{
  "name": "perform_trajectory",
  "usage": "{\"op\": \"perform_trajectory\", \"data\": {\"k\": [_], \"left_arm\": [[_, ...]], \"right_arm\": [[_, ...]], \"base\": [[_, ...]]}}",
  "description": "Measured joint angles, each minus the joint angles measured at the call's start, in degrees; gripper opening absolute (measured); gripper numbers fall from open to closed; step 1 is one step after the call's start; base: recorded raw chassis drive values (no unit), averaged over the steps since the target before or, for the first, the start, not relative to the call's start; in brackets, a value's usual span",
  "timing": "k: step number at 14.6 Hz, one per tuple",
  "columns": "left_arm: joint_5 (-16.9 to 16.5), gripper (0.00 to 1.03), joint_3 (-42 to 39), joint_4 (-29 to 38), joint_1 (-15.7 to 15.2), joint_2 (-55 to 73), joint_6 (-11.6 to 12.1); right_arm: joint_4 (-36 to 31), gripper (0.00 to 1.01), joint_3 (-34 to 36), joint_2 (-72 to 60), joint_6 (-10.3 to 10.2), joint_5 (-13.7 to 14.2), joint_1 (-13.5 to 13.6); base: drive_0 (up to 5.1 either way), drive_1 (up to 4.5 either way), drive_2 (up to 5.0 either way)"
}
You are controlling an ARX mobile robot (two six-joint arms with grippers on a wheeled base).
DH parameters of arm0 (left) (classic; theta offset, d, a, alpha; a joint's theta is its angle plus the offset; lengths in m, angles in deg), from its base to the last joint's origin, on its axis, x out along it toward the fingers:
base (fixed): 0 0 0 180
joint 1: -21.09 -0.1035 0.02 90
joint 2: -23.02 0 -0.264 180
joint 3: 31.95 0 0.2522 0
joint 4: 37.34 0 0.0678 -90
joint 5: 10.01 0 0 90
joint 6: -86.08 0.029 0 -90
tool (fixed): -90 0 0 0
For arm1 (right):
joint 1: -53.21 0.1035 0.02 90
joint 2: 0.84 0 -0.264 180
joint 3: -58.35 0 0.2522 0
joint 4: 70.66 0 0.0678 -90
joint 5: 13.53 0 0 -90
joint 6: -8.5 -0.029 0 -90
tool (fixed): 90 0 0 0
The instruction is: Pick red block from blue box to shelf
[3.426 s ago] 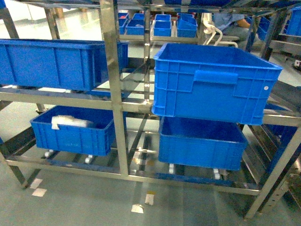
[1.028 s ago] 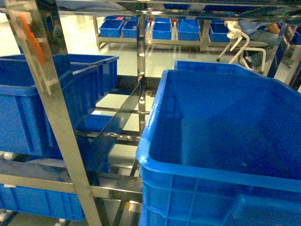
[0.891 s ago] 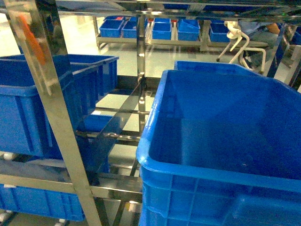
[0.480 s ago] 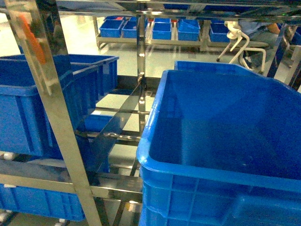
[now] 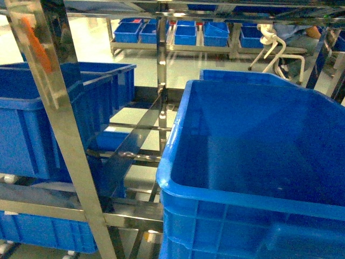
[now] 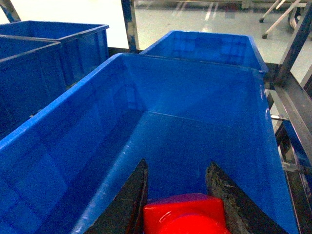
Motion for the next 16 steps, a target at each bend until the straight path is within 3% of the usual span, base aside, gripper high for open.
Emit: {"op": "perform_trajectory", "data": {"k": [8, 16], "left_arm": [[0.00, 0.98, 0.00, 0.00, 0.00, 0.00, 0.00], [0.00, 0.98, 0.00, 0.00, 0.00, 0.00, 0.00]], "right_arm": [[-3.45, 0.29, -1.95, -6.36, -0.79, 1.25, 2.25], [-5.44, 0.29, -5.79, -14.03, -0.81, 1.25, 1.70]], "base": [[0.0, 0.00, 0.0], [0.0, 0.00, 0.0]]}}
